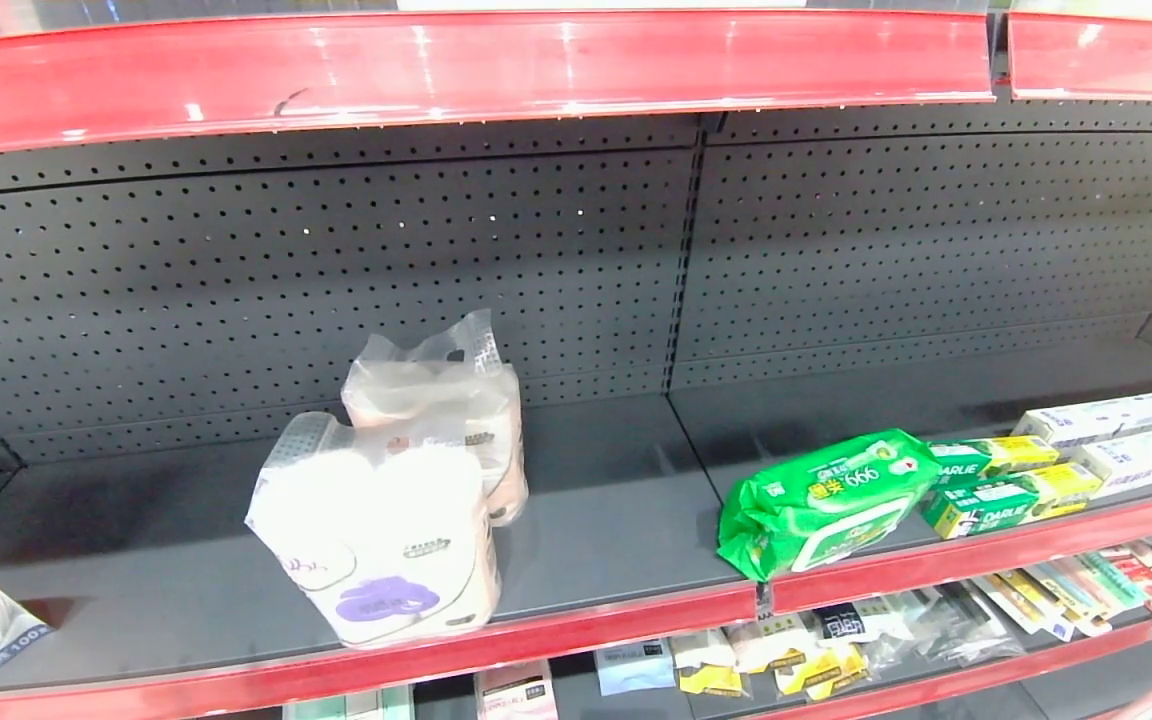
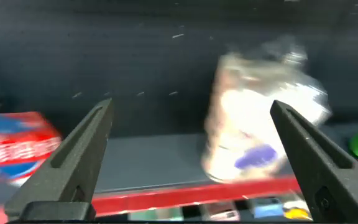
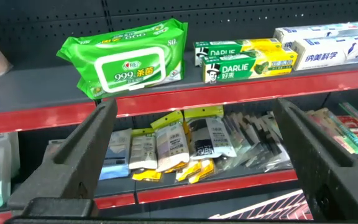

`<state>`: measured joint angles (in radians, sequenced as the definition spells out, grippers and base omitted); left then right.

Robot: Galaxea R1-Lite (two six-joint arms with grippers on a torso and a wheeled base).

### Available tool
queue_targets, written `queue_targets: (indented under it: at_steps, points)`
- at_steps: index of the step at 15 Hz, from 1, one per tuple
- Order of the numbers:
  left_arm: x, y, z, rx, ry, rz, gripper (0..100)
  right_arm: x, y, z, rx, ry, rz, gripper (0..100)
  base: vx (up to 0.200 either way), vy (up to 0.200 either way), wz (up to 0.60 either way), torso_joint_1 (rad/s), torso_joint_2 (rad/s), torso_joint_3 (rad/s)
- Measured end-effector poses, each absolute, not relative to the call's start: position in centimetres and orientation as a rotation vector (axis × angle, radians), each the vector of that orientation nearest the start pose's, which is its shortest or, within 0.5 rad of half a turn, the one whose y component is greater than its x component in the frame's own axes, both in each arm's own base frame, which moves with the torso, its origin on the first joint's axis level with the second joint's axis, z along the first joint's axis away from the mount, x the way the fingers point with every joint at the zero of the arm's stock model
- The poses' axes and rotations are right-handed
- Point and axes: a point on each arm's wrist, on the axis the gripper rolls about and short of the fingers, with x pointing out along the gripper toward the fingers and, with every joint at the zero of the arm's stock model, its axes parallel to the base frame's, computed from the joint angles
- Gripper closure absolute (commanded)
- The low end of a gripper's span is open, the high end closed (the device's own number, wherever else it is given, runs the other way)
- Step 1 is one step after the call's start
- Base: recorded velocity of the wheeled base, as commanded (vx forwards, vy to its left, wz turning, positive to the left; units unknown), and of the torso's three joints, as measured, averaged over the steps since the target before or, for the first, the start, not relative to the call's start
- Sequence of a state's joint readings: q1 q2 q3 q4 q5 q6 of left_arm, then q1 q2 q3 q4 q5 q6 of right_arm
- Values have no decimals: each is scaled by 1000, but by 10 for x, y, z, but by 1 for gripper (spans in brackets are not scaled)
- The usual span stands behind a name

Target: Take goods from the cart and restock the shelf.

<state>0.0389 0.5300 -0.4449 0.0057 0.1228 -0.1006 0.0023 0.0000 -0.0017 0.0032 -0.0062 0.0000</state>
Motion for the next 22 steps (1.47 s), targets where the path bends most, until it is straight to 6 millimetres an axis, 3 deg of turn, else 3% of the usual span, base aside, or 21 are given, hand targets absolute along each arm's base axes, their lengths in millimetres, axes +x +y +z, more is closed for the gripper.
queue_targets:
  at_steps: [2,4,9,22]
  points:
    - [56,9,202,-86,225,276,0,-23,0,76,0,2,-3,0,0,0,0,0,0,0]
    - [79,12,189,-77,368,312,0,-23,0,76,0,2,-3,0,0,0,0,0,0,0]
    - [107,15,154,-66,608,274,0,-23,0,76,0,1,-4,0,0,0,0,0,0,0]
    - [188,19,111,-15,754,169,0,-23,0,76,0,1,-3,0,0,0,0,0,0,0]
